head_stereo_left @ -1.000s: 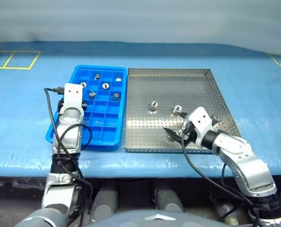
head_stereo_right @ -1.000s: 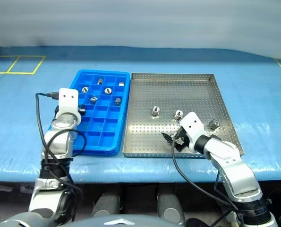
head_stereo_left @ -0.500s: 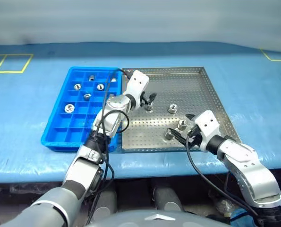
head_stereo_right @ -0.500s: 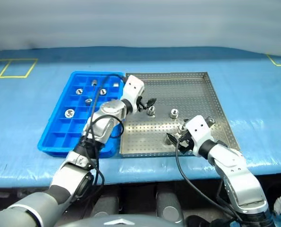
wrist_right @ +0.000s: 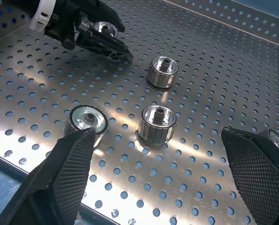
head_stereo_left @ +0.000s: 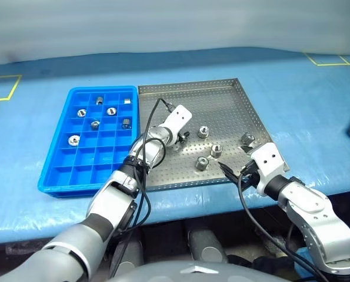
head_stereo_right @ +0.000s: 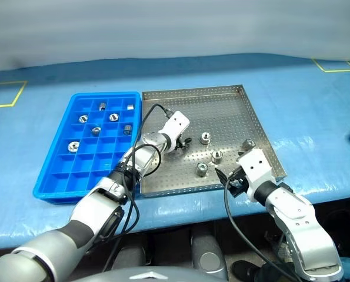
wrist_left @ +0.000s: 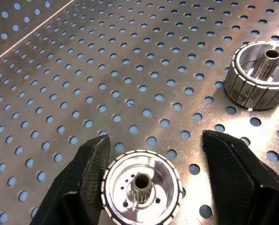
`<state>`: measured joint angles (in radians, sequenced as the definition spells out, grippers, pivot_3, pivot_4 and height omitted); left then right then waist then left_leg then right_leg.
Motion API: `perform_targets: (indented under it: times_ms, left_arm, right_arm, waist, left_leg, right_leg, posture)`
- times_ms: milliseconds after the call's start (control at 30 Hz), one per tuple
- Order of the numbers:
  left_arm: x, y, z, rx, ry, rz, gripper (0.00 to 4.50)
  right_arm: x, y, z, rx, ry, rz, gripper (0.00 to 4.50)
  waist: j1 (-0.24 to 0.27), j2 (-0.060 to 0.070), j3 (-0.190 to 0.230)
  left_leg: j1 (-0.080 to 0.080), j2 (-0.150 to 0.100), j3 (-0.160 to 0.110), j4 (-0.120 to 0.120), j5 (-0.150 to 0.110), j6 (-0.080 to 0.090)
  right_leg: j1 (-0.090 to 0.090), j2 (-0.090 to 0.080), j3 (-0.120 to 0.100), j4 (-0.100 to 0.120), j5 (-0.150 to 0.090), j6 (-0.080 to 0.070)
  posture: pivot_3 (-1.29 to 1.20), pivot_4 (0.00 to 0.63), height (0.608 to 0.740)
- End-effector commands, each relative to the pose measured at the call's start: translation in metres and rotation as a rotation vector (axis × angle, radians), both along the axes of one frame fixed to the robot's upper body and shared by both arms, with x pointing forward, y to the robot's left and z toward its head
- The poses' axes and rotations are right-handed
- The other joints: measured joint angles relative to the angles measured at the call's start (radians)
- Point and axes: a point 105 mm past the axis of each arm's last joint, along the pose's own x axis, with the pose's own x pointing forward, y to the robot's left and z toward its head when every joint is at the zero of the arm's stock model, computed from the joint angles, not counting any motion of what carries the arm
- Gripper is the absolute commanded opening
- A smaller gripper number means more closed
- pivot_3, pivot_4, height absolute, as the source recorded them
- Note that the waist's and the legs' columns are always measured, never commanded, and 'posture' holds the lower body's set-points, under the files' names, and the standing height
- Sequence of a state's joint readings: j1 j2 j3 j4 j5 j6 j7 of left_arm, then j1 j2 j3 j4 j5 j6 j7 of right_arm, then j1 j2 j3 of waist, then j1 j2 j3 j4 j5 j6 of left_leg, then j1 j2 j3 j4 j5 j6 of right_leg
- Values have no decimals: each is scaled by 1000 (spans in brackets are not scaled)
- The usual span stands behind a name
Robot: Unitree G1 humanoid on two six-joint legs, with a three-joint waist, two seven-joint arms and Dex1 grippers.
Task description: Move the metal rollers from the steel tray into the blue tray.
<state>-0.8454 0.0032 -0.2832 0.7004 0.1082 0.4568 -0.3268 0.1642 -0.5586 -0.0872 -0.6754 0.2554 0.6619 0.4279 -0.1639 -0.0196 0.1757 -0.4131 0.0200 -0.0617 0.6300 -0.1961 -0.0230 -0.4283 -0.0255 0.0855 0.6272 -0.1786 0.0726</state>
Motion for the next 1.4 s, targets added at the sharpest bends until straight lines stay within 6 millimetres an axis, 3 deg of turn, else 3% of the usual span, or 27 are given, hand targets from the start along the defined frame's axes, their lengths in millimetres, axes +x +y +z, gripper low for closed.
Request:
perform_targets:
  times_ms: [33,267,400,500,633,833,900,1000,1300,1400]
  left_arm:
    - [-2,-2,6,-10,-1,-7,2030]
    - [-5,0,10,-65,9,1,2030]
    - [-7,-6,53,-311,-68,-29,2030]
    - [-13,3,74,-386,-100,-48,2030]
    - [-29,31,83,-361,-86,-88,2030]
    - [-61,92,86,-169,-80,-85,2030]
    - [-65,124,86,-69,-105,13,2030]
    - [-72,155,90,-24,-119,127,2030]
    - [-110,199,73,40,-74,338,2030]
    - [-121,216,69,55,-60,442,2030]
  right_arm:
    - [6,1,13,-11,-57,6,4500]
    - [13,6,13,-11,-58,27,4500]
    - [14,8,13,-9,-53,44,4500]
    - [13,12,13,0,-51,71,4500]
    - [11,22,15,30,-38,138,4500]
    - [14,30,15,37,-36,179,4500]
    - [16,30,13,34,-32,179,4500]
    - [18,30,11,32,-25,183,4500]
    - [30,29,11,33,-20,189,4500]
    - [27,34,9,105,21,254,4500]
  waist:
    - [-2,0,0]
    - [3,0,0]
    - [7,0,0]
    - [11,0,0]
    - [10,0,0]
    - [16,1,0]
    - [30,0,0]
    - [49,0,0]
    - [98,-1,1]
    - [108,-1,1]
  left_leg:
    - [0,0,0,0,0,0]
    - [0,0,0,-1,0,0]
    - [0,0,0,-1,0,0]
    - [-1,0,0,-1,0,0]
    - [1,0,0,-1,0,0]
    - [2,2,0,-2,0,0]
    - [2,1,0,-1,0,0]
    - [1,1,0,-1,0,0]
    - [1,1,0,-1,0,0]
    - [1,2,-1,0,0,0]
  right_leg:
    - [0,0,0,0,0,0]
    - [0,0,0,0,0,0]
    - [-1,0,0,0,0,0]
    - [-1,0,0,0,0,0]
    - [0,0,1,0,0,0]
    - [-1,2,2,3,0,-1]
    - [-1,1,2,3,0,-1]
    - [0,1,2,2,0,-1]
    - [0,1,1,1,0,-1]
    - [0,1,-1,1,0,-1]
  posture:
    - [-180,150,740]
    - [-148,150,740]
    - [-143,150,740]
    - [-131,150,740]
    - [-111,150,740]
    - [-68,150,740]
    - [-44,150,740]
    - [-18,150,740]
    - [50,150,740]
    - [81,150,740]
